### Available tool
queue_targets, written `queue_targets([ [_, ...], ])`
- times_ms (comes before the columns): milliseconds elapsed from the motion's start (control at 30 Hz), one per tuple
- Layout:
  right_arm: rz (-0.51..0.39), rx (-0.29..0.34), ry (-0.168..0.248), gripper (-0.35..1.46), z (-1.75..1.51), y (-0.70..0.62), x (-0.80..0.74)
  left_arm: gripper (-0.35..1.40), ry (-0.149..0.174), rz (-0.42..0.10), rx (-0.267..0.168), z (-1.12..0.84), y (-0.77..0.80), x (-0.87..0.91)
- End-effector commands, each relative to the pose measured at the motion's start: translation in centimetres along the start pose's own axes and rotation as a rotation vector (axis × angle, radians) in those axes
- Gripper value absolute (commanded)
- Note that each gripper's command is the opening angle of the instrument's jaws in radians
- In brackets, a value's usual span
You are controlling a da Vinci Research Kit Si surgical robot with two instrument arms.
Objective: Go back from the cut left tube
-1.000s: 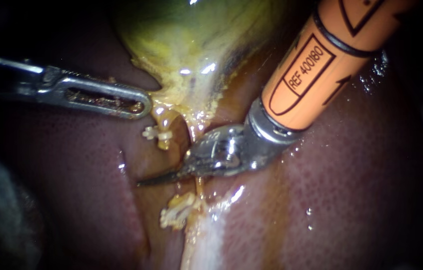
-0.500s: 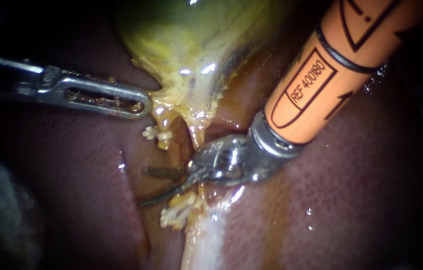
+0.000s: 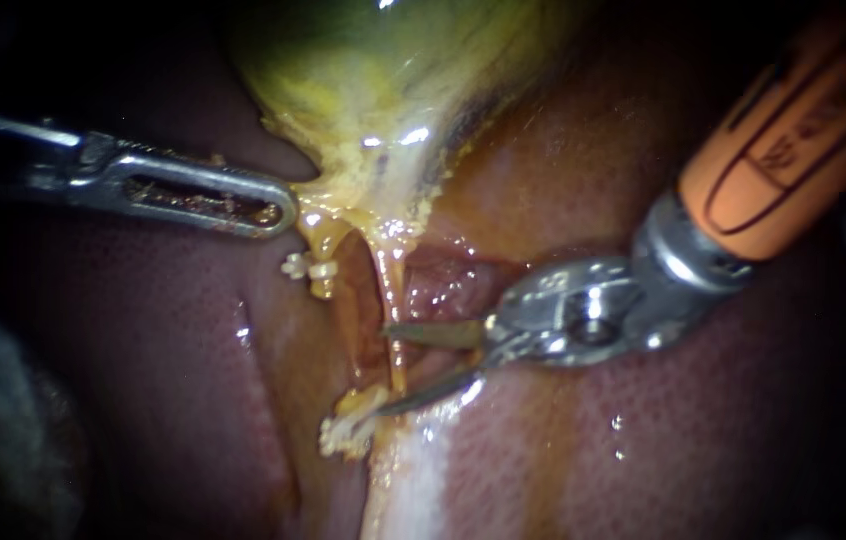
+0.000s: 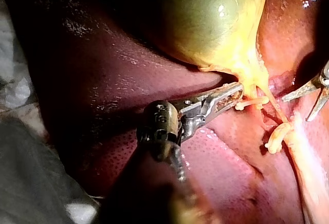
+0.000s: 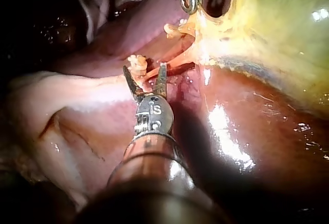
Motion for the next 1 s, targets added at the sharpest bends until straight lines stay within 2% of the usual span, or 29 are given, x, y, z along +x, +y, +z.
queue_targets([
  [33, -0.012, -0.009, -0.018, 1.43, -0.07, 0.02, -0.02, -0.35, 0.000, 0.000, -0.001, 0.00, 0.00, 0.00],
  [167, -0.027, -0.070, -0.059, 1.43, -0.34, 0.07, -0.13, -0.35, 0.000, 0.000, -0.001, 0.00, 0.00, 0.00],
  [300, -0.051, -0.119, -0.096, 1.43, -0.54, 0.13, -0.31, -0.35, 0.000, 0.000, -0.001, 0.00, 0.00, 0.00],
  [500, -0.059, -0.161, -0.099, 1.43, -0.77, 0.23, -0.48, -0.35, 0.000, 0.000, -0.001, 0.00, 0.00, 0.00],
  [800, -0.079, -0.197, -0.102, 1.45, -0.87, 0.27, -0.53, -0.35, 0.001, 0.000, 0.001, 0.03, -0.01, 0.00],
  [1000, -0.077, -0.198, -0.102, 1.45, -0.87, 0.27, -0.53, -0.35, 0.008, 0.004, 0.011, 0.17, -0.05, -0.05],
])
